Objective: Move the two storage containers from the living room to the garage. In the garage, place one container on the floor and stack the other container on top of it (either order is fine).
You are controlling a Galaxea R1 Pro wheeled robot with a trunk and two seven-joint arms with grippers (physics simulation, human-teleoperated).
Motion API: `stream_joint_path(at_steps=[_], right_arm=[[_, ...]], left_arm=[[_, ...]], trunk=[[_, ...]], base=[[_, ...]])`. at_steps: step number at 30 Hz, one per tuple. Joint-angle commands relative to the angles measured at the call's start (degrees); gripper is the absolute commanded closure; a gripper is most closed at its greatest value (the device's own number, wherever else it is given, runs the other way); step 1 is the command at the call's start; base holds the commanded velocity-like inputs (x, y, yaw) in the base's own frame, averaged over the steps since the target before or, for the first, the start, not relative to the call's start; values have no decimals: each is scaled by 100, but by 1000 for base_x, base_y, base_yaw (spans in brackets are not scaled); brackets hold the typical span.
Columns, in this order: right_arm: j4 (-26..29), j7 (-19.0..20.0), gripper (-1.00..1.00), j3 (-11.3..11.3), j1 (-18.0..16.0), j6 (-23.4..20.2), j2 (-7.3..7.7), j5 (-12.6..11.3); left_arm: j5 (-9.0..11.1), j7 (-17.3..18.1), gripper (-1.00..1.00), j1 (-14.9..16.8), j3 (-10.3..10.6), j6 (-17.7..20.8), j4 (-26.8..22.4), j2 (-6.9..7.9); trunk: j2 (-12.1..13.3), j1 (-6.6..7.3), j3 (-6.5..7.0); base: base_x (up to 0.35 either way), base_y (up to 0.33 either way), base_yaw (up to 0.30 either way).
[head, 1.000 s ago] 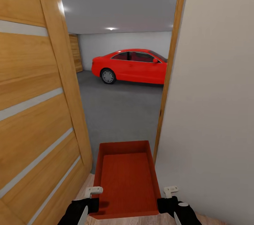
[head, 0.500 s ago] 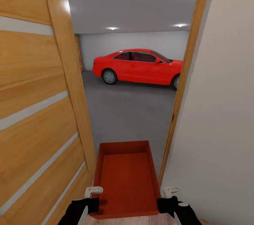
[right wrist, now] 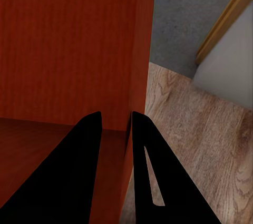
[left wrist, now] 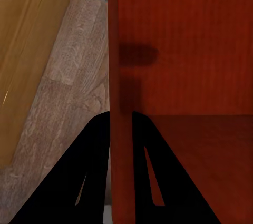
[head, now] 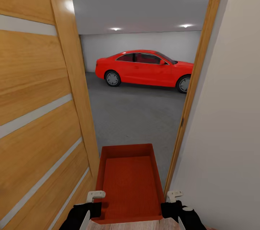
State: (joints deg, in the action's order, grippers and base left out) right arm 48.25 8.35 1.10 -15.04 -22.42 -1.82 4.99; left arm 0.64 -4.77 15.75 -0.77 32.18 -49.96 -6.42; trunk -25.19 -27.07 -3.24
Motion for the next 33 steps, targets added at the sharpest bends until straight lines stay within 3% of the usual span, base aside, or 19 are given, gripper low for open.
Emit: stream_joint_path(at_steps=[1,10,21,33], right_arm=[[3,118,100,-5,1,-44,-161,-77],[1,120,100,-5,1,-44,-162,-83],[1,117,100,-5,1,-44,-162,-85],[0,120,100,0,1,-44,-165,-77]], left_arm=[[-143,-24,100,7,-55,-89,-22,-9],[-143,-24,100,7,-55,-89,-22,-9],[-143,-24,100,7,-55,-89,-22,-9],[-143,-24,100,7,-55,-89,-22,-9]], trunk=[[-13,-3,-14],[-13,-3,-14],[-13,-3,-14],[-13,-3,-14]], base=[[0,0,0],[0,19,0],[0,230,0],[0,14,0]])
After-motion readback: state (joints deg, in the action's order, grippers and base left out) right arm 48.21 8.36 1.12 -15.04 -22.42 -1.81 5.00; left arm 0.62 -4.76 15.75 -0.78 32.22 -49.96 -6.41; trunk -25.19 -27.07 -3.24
